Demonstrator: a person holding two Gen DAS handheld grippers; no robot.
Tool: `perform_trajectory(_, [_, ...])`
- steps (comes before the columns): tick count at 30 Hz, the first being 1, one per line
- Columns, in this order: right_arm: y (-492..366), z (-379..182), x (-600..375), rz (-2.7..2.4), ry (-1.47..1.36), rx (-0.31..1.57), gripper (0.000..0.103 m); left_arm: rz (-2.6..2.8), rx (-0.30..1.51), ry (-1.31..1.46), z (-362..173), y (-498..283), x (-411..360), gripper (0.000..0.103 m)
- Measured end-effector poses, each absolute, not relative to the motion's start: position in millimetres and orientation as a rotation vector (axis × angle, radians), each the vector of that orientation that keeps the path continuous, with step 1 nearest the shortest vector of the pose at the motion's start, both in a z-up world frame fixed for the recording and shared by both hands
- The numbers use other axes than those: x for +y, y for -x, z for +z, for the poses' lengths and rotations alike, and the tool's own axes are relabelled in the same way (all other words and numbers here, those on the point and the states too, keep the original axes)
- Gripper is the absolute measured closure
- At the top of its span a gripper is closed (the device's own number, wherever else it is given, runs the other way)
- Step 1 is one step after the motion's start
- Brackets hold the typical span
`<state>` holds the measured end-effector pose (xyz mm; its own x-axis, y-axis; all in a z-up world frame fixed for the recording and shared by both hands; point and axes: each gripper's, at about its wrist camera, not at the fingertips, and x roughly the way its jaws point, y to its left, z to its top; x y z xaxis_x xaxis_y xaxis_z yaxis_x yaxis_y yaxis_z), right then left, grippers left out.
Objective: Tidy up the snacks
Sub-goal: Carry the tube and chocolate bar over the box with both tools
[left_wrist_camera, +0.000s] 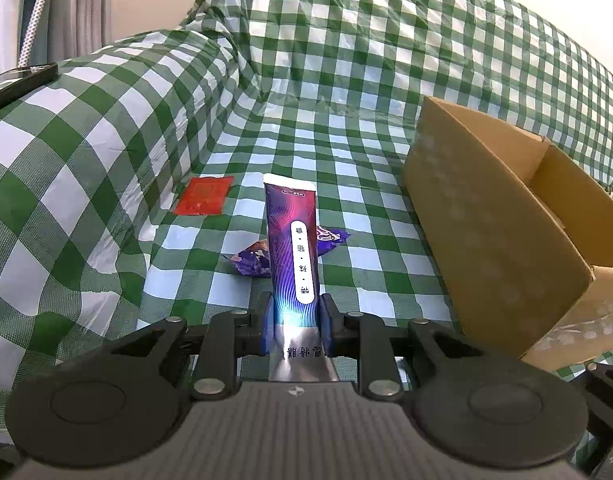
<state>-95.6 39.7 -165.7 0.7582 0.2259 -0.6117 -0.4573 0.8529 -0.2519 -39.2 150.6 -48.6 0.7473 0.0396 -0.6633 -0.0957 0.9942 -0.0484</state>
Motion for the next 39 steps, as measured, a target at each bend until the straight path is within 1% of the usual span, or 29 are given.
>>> perform_trajectory(2, [91.3, -170.0, 39.7, 0.355, 0.395, 0.636, 0.048, 0.073, 0.725, 0.082, -48.9, 38.7, 151.6, 0.078])
perform_trajectory(4, [84.3, -175.3, 36.1, 0.319, 0.370, 0.681, 0.046, 0.074, 0.728, 0.088, -49.3, 38.2, 152.7, 0.078])
perform_trajectory(7, [76.7, -178.1, 25.9, 0.291, 0.301, 0.720, 0.040, 0.074, 0.732, 0.095, -49.7, 37.8, 152.7, 0.078])
perform_trajectory(9, [72.7, -178.9, 21.2, 0.287, 0.258, 0.738, 0.040, 0.073, 0.733, 0.094, -49.9, 37.4, 152.3, 0.078])
perform_trajectory(11, [70.8, -179.3, 18.4, 0.292, 0.226, 0.752, 0.044, 0.074, 0.734, 0.093, -50.0, 37.6, 151.1, 0.078])
perform_trajectory(12, [70.2, -179.0, 16.2, 0.302, 0.202, 0.755, 0.049, 0.075, 0.734, 0.093, -50.1, 37.8, 150.6, 0.078])
perform_trajectory(13, [71.4, -177.9, 15.1, 0.306, 0.190, 0.750, 0.060, 0.076, 0.735, 0.093, -50.1, 37.7, 150.6, 0.078])
perform_trajectory(14, [72.0, -176.6, 14.3, 0.309, 0.188, 0.742, 0.061, 0.075, 0.735, 0.093, -50.1, 37.7, 151.0, 0.078])
perform_trajectory(22, [84.2, -163.7, 18.8, 0.383, 0.187, 0.677, 0.062, 0.098, 0.721, 0.112, -46.6, 39.2, 152.7, 0.078])
perform_trajectory(28, [102.6, -133.1, 18.0, 0.441, 0.162, 0.525, 0.062, 0.114, 0.703, 0.140, -37.2, 41.2, 154.1, 0.078])
perform_trajectory(33, [110.2, -101.8, 7.7, 0.439, 0.127, 0.405, 0.062, 0.138, 0.666, 0.219, -13.6, 40.9, 156.7, 0.078])
perform_trajectory(39, [94.2, -44.8, -28.8, 0.369, 0.026, 0.290, 0.062, 0.115, 0.609, 0.271, 28.8, 36.3, 142.9, 0.078])
